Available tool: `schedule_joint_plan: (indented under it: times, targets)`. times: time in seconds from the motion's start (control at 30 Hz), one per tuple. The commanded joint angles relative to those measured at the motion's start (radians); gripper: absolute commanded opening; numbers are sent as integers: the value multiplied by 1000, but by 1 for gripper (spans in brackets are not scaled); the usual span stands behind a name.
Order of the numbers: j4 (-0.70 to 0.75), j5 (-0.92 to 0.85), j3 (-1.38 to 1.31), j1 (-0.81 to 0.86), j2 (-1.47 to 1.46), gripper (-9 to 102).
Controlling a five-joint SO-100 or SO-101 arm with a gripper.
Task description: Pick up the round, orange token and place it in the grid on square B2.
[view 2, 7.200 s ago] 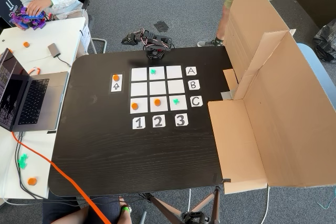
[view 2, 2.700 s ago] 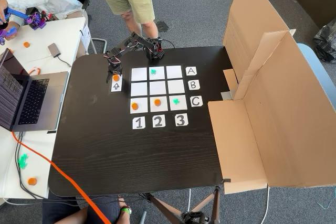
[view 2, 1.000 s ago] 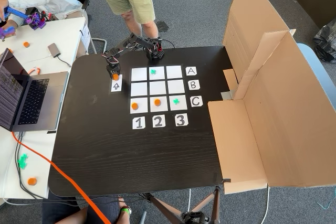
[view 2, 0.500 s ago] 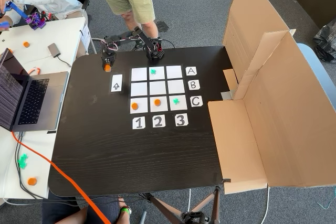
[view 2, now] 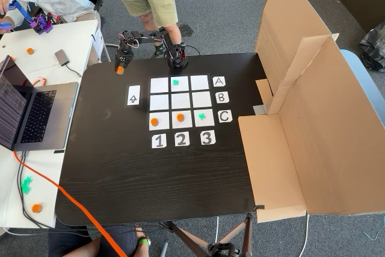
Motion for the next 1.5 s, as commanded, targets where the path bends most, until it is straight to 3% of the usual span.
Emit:
schedule_joint_plan:
  times: [0.0,0.17,0.4,0.63,1.0,1.47]
  targets:
    - [-8,-23,37,-67,89,-1]
    - [-9,-57,183,-264,235,-1]
    - [12,-40,425,-670,477,-1]
    - [21,8,575,-931,535,-1]
    - [18,94,626,-999,265,-1]
    - [8,110,391,-1029,-104,-1]
